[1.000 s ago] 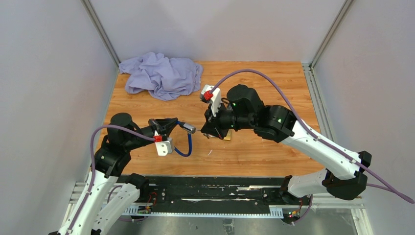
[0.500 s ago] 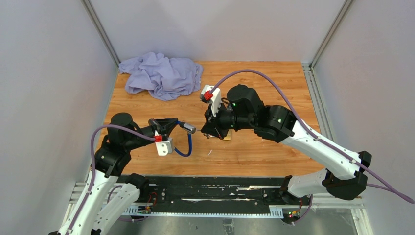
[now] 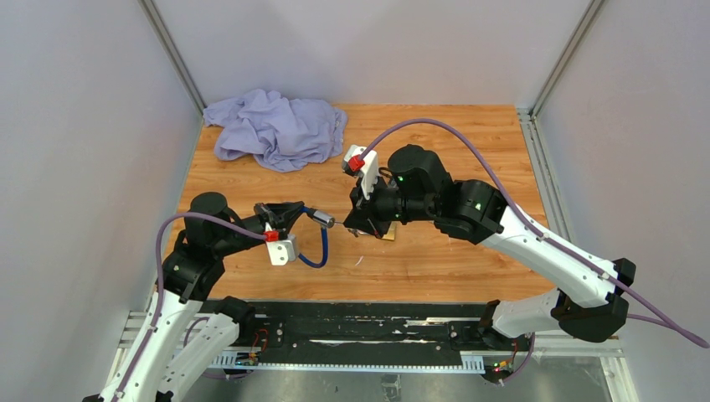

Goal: Unlock with the key

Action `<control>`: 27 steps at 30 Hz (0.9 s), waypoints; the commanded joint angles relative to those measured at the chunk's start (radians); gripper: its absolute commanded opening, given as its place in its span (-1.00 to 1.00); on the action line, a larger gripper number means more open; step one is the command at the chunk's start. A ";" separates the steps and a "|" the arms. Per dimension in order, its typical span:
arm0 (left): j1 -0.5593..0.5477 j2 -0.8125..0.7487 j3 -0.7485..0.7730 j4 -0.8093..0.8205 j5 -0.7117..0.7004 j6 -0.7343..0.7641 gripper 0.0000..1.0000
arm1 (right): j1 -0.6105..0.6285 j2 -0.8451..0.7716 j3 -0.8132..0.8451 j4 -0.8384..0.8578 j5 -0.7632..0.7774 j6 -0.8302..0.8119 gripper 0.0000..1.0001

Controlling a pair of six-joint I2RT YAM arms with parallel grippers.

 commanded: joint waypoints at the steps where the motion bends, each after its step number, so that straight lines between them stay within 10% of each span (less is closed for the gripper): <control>1: -0.004 -0.003 0.034 0.050 0.007 0.009 -0.99 | 0.015 0.004 -0.003 0.022 0.014 -0.009 -0.99; 27: -0.003 -0.002 0.042 0.045 0.013 0.017 -0.99 | 0.014 0.010 -0.051 0.053 0.056 -0.006 -0.99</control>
